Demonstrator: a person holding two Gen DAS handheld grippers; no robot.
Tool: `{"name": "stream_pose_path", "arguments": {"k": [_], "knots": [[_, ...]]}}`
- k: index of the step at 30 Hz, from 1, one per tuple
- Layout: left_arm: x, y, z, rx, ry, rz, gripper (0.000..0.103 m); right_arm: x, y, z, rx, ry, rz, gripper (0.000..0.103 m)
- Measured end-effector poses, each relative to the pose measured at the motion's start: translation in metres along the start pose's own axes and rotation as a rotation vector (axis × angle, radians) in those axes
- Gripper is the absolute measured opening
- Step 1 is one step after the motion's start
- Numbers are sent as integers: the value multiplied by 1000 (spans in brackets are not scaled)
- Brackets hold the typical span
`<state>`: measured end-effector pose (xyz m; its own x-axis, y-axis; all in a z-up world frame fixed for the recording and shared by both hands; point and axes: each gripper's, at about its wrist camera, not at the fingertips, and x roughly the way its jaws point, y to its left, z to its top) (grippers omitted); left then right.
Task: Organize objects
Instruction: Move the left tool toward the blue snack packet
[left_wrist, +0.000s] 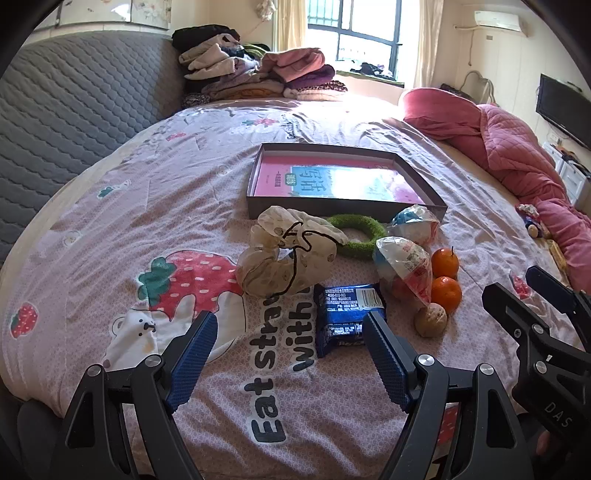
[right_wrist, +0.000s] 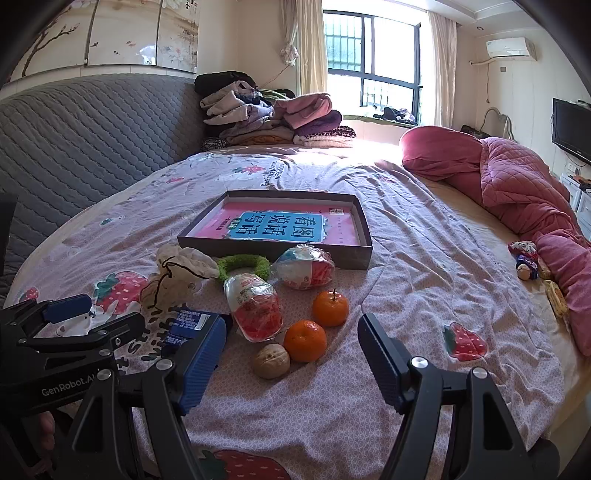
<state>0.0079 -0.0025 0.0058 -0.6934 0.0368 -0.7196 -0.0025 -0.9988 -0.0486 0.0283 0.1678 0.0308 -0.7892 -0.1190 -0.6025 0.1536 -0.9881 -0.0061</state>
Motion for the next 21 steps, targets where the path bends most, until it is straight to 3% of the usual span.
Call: {"name": "stream_pose_path", "arguments": {"k": [21], "knots": [[-5,8,-1,-9,-2,13,82,-7,-1,-1,-2,-12,3,73]]}}
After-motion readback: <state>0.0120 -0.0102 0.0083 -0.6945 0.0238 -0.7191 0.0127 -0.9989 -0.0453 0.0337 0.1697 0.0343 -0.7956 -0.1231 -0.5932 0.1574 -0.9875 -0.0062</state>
